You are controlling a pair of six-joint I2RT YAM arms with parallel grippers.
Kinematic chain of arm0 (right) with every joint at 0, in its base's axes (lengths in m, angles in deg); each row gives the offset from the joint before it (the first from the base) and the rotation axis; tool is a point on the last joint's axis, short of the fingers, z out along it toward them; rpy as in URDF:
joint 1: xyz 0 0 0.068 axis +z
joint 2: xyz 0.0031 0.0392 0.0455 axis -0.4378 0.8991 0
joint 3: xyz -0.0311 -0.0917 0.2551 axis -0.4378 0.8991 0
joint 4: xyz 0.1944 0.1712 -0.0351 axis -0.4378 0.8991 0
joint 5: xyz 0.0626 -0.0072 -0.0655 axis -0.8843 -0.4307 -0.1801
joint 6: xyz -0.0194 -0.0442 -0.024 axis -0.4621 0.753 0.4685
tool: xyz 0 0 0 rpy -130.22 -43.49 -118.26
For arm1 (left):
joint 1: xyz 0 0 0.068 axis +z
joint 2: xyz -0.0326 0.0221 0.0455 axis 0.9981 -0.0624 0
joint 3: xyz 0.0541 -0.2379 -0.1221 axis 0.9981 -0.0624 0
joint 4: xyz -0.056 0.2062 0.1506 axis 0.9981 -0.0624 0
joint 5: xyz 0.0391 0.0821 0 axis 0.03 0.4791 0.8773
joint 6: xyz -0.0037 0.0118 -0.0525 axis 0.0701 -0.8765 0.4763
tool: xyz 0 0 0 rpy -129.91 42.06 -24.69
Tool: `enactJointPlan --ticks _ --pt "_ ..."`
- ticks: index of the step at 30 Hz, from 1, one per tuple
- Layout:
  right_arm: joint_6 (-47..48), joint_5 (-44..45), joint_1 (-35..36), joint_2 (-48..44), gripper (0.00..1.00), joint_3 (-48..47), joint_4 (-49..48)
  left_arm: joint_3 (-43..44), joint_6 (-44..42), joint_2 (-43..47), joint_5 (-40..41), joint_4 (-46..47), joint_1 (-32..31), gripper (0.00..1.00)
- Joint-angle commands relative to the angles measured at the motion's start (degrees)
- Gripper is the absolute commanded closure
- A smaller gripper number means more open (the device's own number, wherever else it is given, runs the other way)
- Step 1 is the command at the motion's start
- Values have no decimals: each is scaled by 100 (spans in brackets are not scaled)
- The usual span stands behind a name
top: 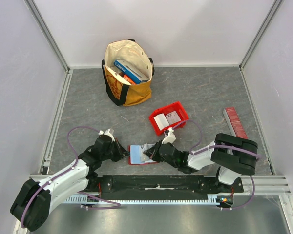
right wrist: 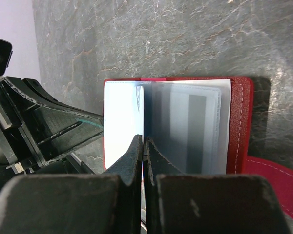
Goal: Put the credit cards into the card holder
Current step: Insert the credit card into the card holder.
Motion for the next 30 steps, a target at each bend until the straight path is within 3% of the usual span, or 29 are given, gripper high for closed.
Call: enactJointPlan --ticks 1,6,11,16,22,30 --pt "-116 -125 -61 209 100 46 -255 -59 130 -21 -13 179 -14 98" --pt "6 -238 -88 217 100 -120 -36 -68 130 -38 -14 205 -5 98" --pt "156 -371 -44 121 98 -481 815 -33 130 -74 -31 223 -5 98" --pt "568 -12 18 -230 85 -894 1974 3 121 -47 13 188 -5 98" --pt "788 605 53 -643 53 -1290 3347 29 95 -65 30 188 -5 98" --pt "938 316 97 -354 51 -1457 3156 73 42 -188 -5 249 -14 98"
